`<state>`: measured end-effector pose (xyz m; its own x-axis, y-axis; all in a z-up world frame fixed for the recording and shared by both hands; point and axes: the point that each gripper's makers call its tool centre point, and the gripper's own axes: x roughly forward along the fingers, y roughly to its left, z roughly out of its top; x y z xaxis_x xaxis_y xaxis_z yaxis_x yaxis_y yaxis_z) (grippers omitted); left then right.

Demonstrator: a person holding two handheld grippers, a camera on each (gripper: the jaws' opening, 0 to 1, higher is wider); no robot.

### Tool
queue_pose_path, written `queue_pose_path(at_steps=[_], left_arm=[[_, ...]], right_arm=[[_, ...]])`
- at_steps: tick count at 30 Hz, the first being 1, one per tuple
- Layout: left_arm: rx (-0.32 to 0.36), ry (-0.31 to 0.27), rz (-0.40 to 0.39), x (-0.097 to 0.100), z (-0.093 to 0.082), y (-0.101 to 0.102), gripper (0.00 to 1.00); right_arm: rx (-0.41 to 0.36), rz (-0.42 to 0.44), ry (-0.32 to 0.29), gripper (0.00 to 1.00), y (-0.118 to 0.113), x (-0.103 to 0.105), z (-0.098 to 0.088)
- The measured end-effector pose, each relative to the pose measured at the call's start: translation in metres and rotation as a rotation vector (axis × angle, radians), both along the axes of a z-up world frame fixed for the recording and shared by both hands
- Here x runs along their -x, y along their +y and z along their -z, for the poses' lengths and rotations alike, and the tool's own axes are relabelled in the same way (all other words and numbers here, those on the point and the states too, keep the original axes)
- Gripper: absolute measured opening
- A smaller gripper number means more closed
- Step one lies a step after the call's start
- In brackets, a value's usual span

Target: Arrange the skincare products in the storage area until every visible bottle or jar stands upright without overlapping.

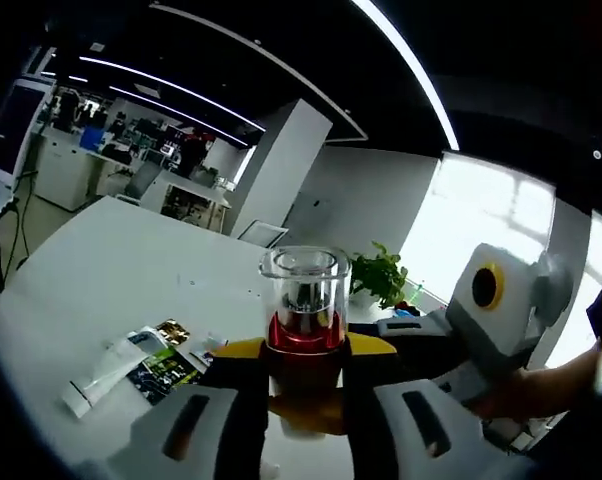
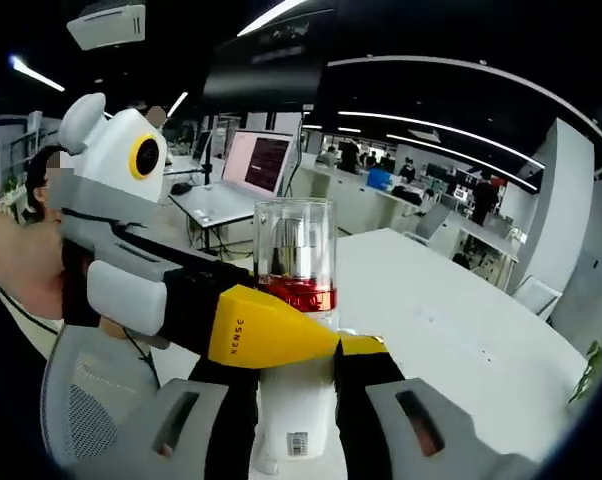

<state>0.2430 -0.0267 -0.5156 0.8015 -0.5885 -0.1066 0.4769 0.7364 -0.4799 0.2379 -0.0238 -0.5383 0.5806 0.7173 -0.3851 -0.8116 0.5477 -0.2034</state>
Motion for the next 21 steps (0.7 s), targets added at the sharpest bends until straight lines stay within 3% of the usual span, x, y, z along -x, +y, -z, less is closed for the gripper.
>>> queue_pose_path(at_steps=[3,6,10,14,16,21], left_arm=[[0.081,0.013,0.050,0.002,-0.009,-0.002,0.22],[0.086,-0.033,0.134,0.007,-0.022,-0.009,0.22],[0.095,-0.092,0.267,0.018,-0.039,-0.022,0.22],[0.246,-0.129,0.423,0.034,-0.066,-0.032,0.22],[0.286,-0.144,0.511,0.044,-0.078,-0.038,0.22],[0.278,-0.194,0.668,0.062,-0.098,-0.056,0.22]], right_arm=[[-0.045,-0.060,-0.020,0.30,0.001,0.002,-0.010],[-0.142,-0.111,0.029,0.31,0.000,0.009,-0.024],[-0.214,-0.193,0.117,0.33,-0.006,0.020,-0.037],[-0.324,-0.302,0.213,0.34,-0.019,0.036,-0.064],[-0.325,-0.388,0.243,0.33,-0.026,0.050,-0.075],[-0.306,-0.537,0.295,0.31,-0.038,0.069,-0.091]])
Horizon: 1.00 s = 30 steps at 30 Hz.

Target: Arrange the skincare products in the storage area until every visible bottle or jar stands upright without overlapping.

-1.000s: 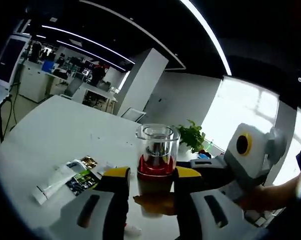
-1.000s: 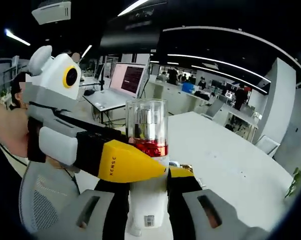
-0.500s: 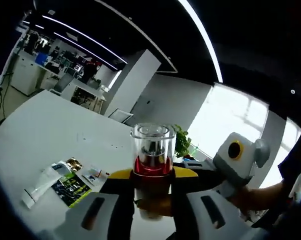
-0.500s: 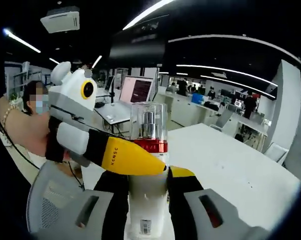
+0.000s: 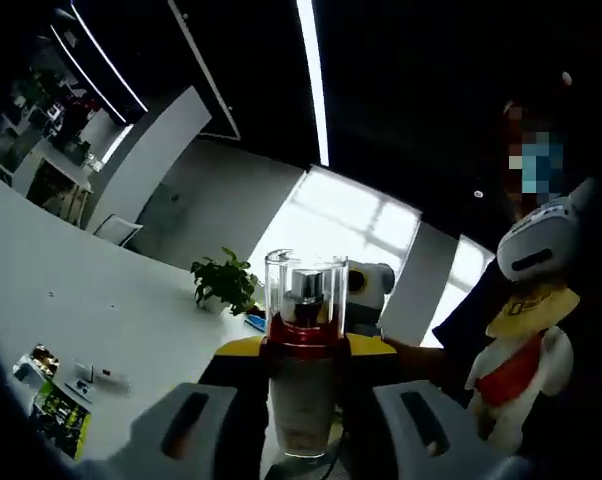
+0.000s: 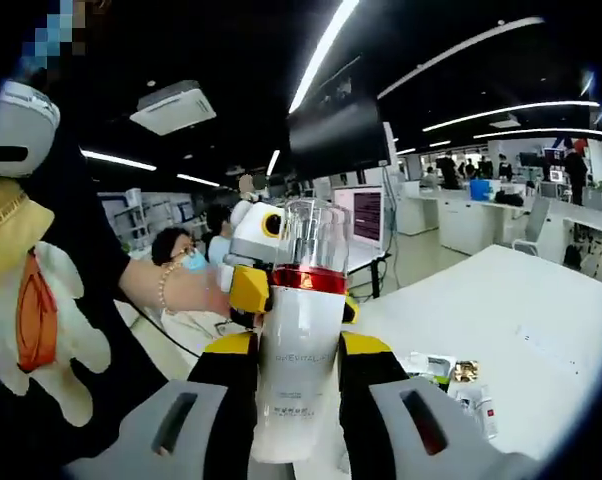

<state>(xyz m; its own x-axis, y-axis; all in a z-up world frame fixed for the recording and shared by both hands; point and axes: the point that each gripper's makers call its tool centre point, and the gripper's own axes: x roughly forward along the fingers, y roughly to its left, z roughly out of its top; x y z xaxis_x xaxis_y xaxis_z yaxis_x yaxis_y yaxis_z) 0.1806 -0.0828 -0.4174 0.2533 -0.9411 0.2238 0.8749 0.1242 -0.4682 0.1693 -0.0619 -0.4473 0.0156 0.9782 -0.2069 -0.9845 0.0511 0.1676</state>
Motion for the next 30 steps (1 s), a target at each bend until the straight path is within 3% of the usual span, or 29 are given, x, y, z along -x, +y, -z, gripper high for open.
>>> queue_pose_path(at_steps=[4,7,9,16,19,23,26,30], left_arm=[[0.021,-0.026,0.052,0.004,-0.011,-0.012,0.22],[0.035,-0.030,0.054,0.003,-0.017,-0.018,0.22],[0.025,-0.048,0.049,0.005,-0.019,-0.022,0.22],[-0.006,-0.038,0.010,0.003,-0.015,-0.031,0.23],[-0.004,-0.022,-0.032,-0.006,-0.015,-0.032,0.23],[-0.005,0.020,-0.137,-0.022,-0.017,-0.034,0.26],[-0.055,0.029,-0.257,-0.034,-0.015,-0.035,0.28],[-0.061,0.058,-0.426,-0.048,-0.015,-0.029,0.27]], right_arm=[[-0.036,-0.046,0.042,0.32,-0.004,0.005,-0.008],[-0.067,-0.013,0.053,0.31,-0.007,0.003,-0.013],[-0.079,0.016,0.101,0.29,-0.010,0.002,-0.013],[-0.067,0.084,0.095,0.27,-0.016,-0.006,-0.007],[-0.073,0.127,0.094,0.27,-0.021,-0.011,-0.007],[-0.034,0.216,0.011,0.26,-0.026,-0.023,-0.006],[0.020,0.311,-0.054,0.26,-0.029,-0.035,-0.002],[0.059,0.434,-0.126,0.26,-0.034,-0.049,-0.002]])
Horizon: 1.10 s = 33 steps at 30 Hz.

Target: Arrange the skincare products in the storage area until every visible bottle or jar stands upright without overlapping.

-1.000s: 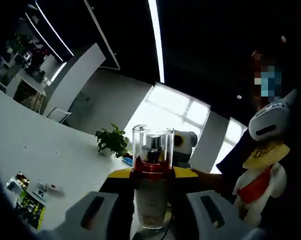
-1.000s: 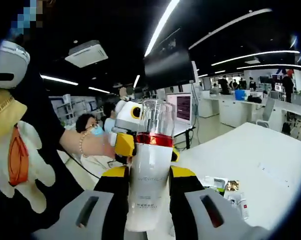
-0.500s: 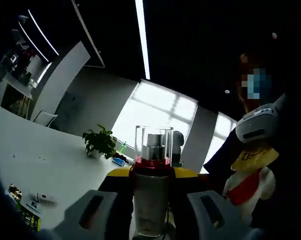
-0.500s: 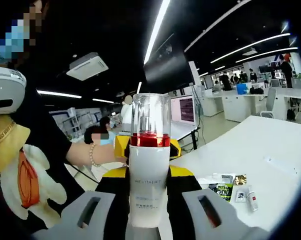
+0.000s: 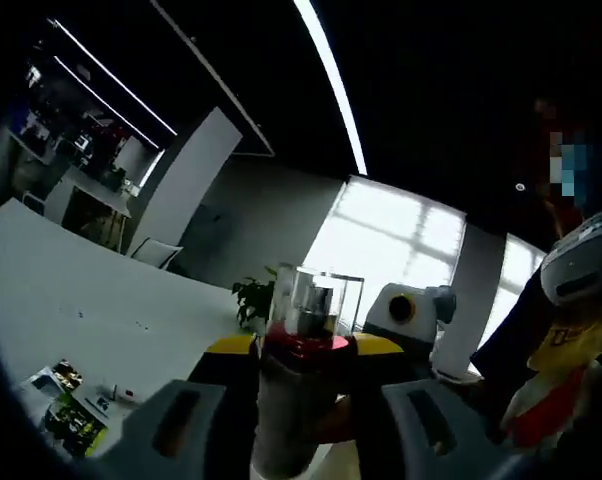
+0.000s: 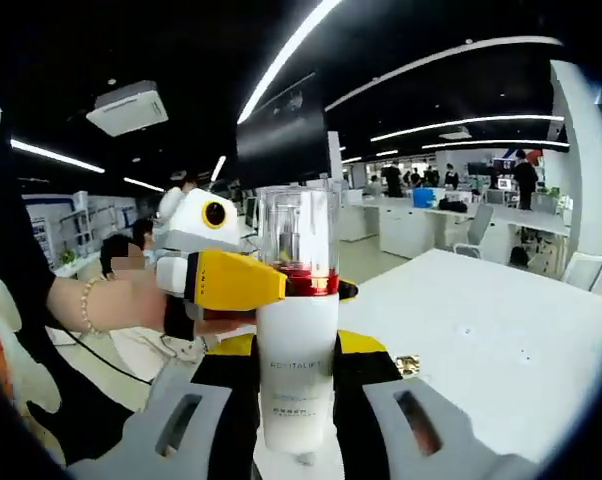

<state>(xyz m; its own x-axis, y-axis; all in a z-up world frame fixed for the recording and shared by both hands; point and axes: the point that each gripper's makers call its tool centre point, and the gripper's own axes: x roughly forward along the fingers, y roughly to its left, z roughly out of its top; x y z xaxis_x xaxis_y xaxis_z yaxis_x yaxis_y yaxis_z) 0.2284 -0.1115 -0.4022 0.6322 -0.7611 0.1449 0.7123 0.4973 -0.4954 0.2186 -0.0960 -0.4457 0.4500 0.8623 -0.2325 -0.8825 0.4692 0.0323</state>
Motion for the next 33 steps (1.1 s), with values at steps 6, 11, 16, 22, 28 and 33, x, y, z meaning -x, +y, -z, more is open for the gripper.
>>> queue_pose_path(at_steps=[6,11,16,22,28,33], left_arm=[[-0.086,-0.001,-0.201,-0.008,0.007,0.006,0.22],[-0.162,-0.002,-0.269,-0.011,0.012,-0.001,0.27],[-0.223,-0.021,-0.316,-0.016,0.018,0.000,0.23],[-0.244,-0.051,-0.307,-0.022,0.022,-0.004,0.24],[-0.258,-0.104,-0.262,-0.025,0.020,-0.009,0.24],[-0.185,-0.041,-0.133,-0.025,0.023,-0.007,0.23]], right_arm=[[0.108,0.182,-0.136,0.27,-0.013,-0.020,0.005],[0.149,0.235,-0.206,0.27,-0.016,-0.018,0.010],[0.141,0.269,-0.195,0.27,-0.021,-0.019,0.013],[0.147,0.308,-0.205,0.27,-0.028,-0.024,0.014],[0.137,0.325,-0.199,0.27,-0.031,-0.030,0.014],[0.096,0.230,-0.193,0.28,-0.027,-0.023,0.013]])
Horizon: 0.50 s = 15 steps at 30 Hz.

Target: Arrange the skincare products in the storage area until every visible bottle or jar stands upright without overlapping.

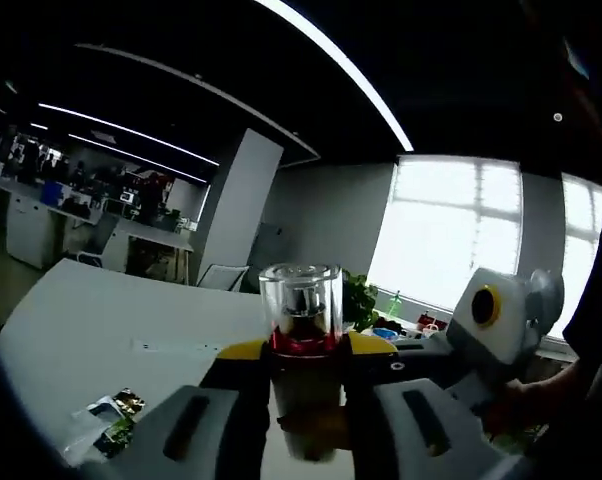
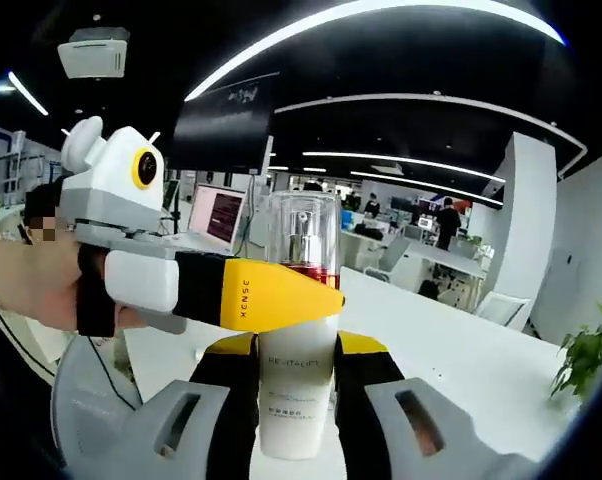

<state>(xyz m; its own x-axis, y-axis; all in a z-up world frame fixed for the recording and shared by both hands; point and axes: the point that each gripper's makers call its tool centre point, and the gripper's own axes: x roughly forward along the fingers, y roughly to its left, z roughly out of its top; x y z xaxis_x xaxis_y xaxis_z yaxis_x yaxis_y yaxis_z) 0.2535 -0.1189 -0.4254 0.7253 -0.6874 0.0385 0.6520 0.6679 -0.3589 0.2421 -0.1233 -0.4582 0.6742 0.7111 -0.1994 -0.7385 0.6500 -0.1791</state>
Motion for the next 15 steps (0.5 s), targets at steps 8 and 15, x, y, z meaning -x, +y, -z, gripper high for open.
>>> queue_pose_path(at_steps=[8,15], left_arm=[[-0.052,-0.022,0.222,0.010,0.004,-0.013,0.22],[-0.009,-0.079,0.426,0.030,-0.015,-0.025,0.22]], right_arm=[[-0.064,-0.255,0.039,0.33,0.004,0.003,0.004],[-0.196,-0.498,0.173,0.32,0.006,0.021,-0.012]])
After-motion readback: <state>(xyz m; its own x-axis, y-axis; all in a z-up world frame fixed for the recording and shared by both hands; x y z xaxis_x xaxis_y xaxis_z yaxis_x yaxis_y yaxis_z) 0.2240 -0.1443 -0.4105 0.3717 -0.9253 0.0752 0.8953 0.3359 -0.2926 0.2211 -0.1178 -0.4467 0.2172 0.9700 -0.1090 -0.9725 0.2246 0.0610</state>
